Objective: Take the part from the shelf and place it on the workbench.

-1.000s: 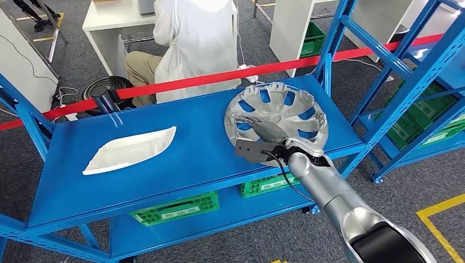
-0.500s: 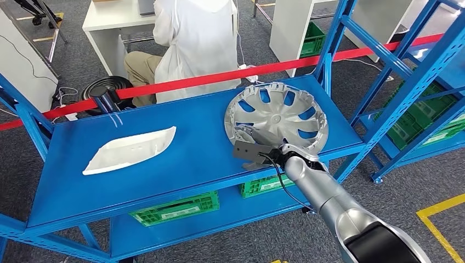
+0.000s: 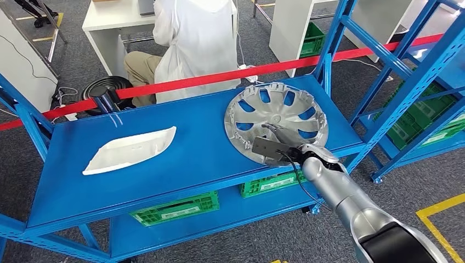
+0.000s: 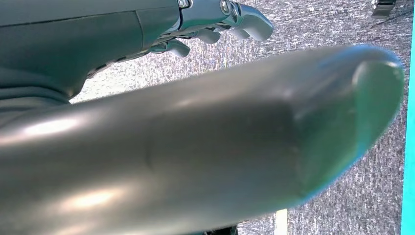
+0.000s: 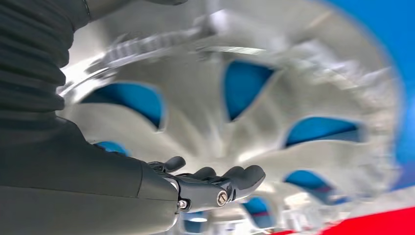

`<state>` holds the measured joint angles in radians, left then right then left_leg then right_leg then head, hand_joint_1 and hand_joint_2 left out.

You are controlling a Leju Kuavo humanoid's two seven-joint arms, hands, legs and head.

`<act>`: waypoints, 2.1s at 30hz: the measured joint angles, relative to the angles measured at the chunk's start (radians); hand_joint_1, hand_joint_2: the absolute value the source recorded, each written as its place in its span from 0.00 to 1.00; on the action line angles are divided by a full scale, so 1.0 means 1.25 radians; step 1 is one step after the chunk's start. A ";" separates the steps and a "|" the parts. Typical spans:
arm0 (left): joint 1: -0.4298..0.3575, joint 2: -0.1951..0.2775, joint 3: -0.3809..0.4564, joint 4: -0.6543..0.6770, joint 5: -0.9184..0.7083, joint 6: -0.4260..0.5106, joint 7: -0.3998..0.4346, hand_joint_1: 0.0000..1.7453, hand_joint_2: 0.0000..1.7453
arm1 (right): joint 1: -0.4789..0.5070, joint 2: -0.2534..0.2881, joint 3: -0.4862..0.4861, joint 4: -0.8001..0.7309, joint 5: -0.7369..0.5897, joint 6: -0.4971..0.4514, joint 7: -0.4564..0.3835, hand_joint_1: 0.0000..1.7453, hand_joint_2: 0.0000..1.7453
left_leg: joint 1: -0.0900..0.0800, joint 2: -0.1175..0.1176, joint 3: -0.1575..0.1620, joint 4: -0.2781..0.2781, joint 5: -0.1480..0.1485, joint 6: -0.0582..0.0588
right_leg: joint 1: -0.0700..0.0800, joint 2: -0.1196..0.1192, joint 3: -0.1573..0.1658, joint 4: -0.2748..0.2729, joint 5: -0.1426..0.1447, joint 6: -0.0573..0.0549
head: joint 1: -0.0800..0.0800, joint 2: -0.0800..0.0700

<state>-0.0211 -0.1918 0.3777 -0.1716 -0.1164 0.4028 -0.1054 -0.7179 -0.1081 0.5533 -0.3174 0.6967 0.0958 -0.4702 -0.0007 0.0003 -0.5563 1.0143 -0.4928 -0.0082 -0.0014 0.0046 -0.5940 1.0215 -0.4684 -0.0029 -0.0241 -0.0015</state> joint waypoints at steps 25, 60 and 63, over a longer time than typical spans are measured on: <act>-0.001 -0.005 0.014 0.000 0.016 0.005 -0.009 0.00 0.00 | -0.002 -0.063 0.003 0.004 0.040 0.025 0.016 1.00 1.00 | 0.000 0.000 0.000 0.000 0.000 0.000 | 0.000 0.000 0.000 0.000 0.000 0.000 | 0.000 0.000; -0.003 -0.006 0.045 -0.001 0.026 0.082 -0.089 0.00 1.00 | -0.002 -0.072 0.009 0.004 0.045 0.031 0.014 1.00 1.00 | 0.000 0.000 0.000 0.000 0.000 0.000 | 0.000 0.000 0.001 0.000 0.000 0.000 | 0.000 0.000; -0.003 -0.006 0.046 -0.001 0.025 0.072 -0.073 0.00 1.00 | -0.002 -0.072 0.009 0.004 0.043 0.028 0.008 1.00 1.00 | 0.000 0.000 0.000 0.000 0.000 0.000 | 0.000 0.000 0.001 0.000 0.000 0.000 | 0.000 0.000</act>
<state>-0.0250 -0.1992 0.4352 -0.1728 -0.0849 0.4932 -0.1972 -0.7201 -0.1988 0.5646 -0.3120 0.7509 0.1311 -0.4597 -0.0006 0.0003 -0.5560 1.0144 -0.4931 -0.0076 -0.0013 0.0044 -0.5931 1.0209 -0.4682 -0.0026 -0.0240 -0.0015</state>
